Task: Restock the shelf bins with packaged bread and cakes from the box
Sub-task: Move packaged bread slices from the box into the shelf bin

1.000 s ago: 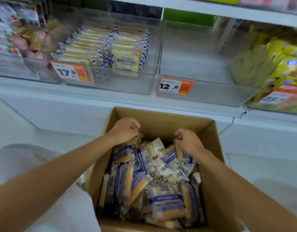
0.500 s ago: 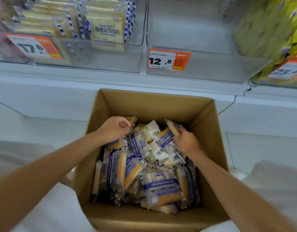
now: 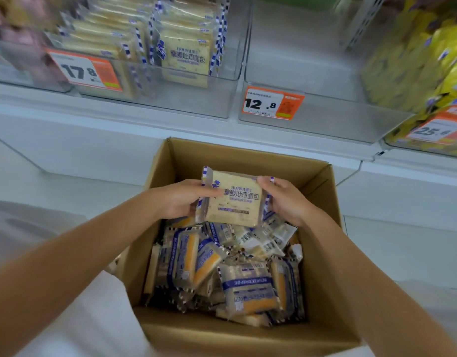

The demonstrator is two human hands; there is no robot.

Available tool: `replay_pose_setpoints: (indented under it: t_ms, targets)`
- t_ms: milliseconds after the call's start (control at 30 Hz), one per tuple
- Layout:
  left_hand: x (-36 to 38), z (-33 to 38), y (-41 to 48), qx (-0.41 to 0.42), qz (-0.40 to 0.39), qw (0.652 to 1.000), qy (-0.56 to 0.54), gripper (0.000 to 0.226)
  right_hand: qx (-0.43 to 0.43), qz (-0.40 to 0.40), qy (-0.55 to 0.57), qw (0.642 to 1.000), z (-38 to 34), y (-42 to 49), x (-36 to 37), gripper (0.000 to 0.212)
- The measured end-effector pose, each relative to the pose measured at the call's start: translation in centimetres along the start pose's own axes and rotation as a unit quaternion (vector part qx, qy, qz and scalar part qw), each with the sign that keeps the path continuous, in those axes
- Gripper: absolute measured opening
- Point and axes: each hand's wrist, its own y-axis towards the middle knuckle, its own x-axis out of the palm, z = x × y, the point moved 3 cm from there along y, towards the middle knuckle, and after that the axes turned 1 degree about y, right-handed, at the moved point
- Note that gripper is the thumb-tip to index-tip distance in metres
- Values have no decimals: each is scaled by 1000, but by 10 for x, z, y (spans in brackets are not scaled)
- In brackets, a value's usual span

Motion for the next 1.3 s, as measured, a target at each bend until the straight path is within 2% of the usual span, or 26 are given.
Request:
replay_pose_setpoints:
  t_ms: [33,100,133,167,200,267,300,333,367,400,433,467,533,600,633,667,767,867,967,1067,1100,1167,1267,1300]
  targets:
    - [-2,-4,0,-3,0,1000,-11,49,20,-30,22,999,2,4,2,42]
    - [-4,-9,1,9,38,999,-37,40,43,-40,45,997,15,16,-2,44]
    - [-6,-12,0,16,67,996,-54,33,43,-22,10,999,28,25,-8,39]
    - [-9,-16,0,20,99,993,-63,30,39,4,-82,996,44,32,-17,34]
    - [-15,-20,0,22,125,990,-59,30,42,15,-225,973,63,40,-26,39]
    - [-26,-29,-1,20,154,986,-55,30,74,-18,-500,863,107,51,-40,71]
    - [-29,-32,-3,15,159,985,-60,30,77,-38,-582,808,126,52,-41,81]
    - [-33,-37,-2,11,168,984,-65,28,70,-50,-631,771,140,52,-39,86]
    - [-35,-40,-3,9,176,982,-65,25,56,-55,-651,755,147,50,-36,86]
    - [-36,-42,-3,11,187,981,-58,23,30,-44,-643,764,153,50,-34,83]
    - [-37,-43,-4,16,196,979,-50,20,-1,-20,-613,790,154,50,-34,76]
    - [-38,-45,-3,23,202,978,-40,18,-13,10,-554,832,146,49,-35,68]
    - [-37,-45,-3,32,213,976,-23,18,-1,62,-387,920,115,45,-34,48]
    - [-35,-42,-2,39,218,975,-7,24,15,80,-225,971,76,39,-29,24]
    - [-33,-38,-1,43,217,975,-3,27,20,80,-152,985,55,35,-25,11]
    - [-30,-35,0,47,215,975,-5,29,24,78,-86,993,37,30,-19,8]
    - [-21,-25,2,56,194,978,-48,29,11,63,85,994,0,15,-2,18]
    - [-12,-15,1,66,172,975,-122,30,-15,45,186,981,-12,5,11,32]
    - [-7,-5,-2,89,147,971,-165,36,-28,35,236,971,-24,-4,18,38]
    - [-2,4,-12,101,76,976,-176,36,-29,2,289,957,-29,-12,32,33]
    - [0,7,-15,114,66,977,-170,33,-35,-8,261,965,-30,-15,36,32]
    - [-1,10,-21,137,74,977,-148,33,-66,12,126,990,-34,-21,40,37]
    - [-13,20,-32,155,102,973,-135,35,-92,128,-36,987,-56,-25,34,76]
    - [-18,26,-37,156,106,973,-132,36,-103,144,-74,981,-66,-26,33,86]
